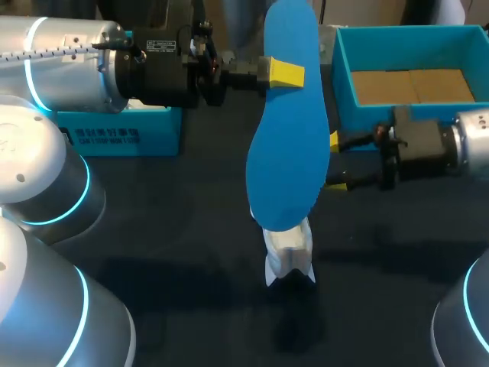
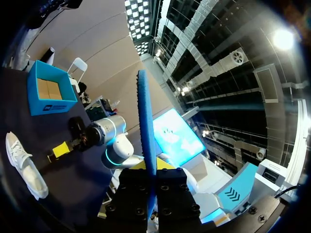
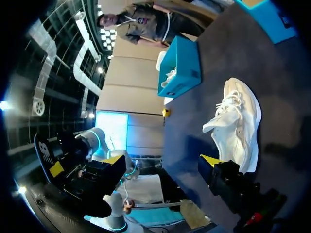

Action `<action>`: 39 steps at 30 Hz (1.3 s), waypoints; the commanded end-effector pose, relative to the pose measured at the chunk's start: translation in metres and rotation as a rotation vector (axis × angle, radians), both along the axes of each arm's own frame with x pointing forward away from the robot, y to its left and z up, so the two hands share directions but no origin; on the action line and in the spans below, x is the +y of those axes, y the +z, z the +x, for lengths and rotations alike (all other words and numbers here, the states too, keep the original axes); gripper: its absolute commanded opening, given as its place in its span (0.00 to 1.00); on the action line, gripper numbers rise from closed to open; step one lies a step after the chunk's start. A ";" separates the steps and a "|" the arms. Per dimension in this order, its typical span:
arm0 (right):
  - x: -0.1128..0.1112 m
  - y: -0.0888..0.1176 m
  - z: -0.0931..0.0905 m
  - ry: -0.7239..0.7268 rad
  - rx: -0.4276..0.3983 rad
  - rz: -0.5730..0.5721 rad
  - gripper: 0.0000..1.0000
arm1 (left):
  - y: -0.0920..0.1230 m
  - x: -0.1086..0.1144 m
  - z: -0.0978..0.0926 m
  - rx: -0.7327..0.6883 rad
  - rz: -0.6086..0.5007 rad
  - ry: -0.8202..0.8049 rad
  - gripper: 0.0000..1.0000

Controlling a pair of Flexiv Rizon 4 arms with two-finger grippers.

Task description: Take the shoe out of the shoebox, open the shoe tongue, remove and reinsert the insole, then place the shoe into the shoebox

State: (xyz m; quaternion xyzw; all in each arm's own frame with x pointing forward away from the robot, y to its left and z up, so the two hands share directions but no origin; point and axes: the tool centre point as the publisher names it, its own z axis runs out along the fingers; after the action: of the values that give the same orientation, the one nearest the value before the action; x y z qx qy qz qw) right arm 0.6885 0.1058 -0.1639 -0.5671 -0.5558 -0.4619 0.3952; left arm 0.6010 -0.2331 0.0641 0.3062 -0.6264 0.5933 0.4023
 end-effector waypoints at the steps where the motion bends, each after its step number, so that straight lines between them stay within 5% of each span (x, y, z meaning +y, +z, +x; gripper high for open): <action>1: -0.012 0.018 -0.003 0.005 -0.007 0.006 1.00 | 0.000 -0.001 0.000 0.000 0.000 0.000 0.00; 12: -0.021 0.048 0.007 0.007 -0.016 0.086 1.00 | 0.000 -0.001 0.000 0.000 0.000 0.000 0.00; 26: -0.022 0.049 0.007 -0.001 -0.032 0.110 1.00 | -0.002 0.001 0.001 -0.016 0.004 -0.011 0.00; 36: -0.022 0.049 0.007 -0.001 -0.032 0.110 1.00 | -0.028 0.018 0.012 -0.451 -0.046 0.009 0.00; 39: -0.022 0.049 0.007 -0.001 -0.032 0.110 1.00 | -0.038 0.021 0.019 -0.700 -0.034 -0.012 0.00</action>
State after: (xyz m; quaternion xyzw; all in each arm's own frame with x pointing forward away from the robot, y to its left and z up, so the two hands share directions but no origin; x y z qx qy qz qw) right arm 0.6958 0.0828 -0.1156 -0.5358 -0.5356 -0.5017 0.4177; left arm 0.6194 -0.2193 0.0355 0.1727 -0.6900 0.6479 0.2727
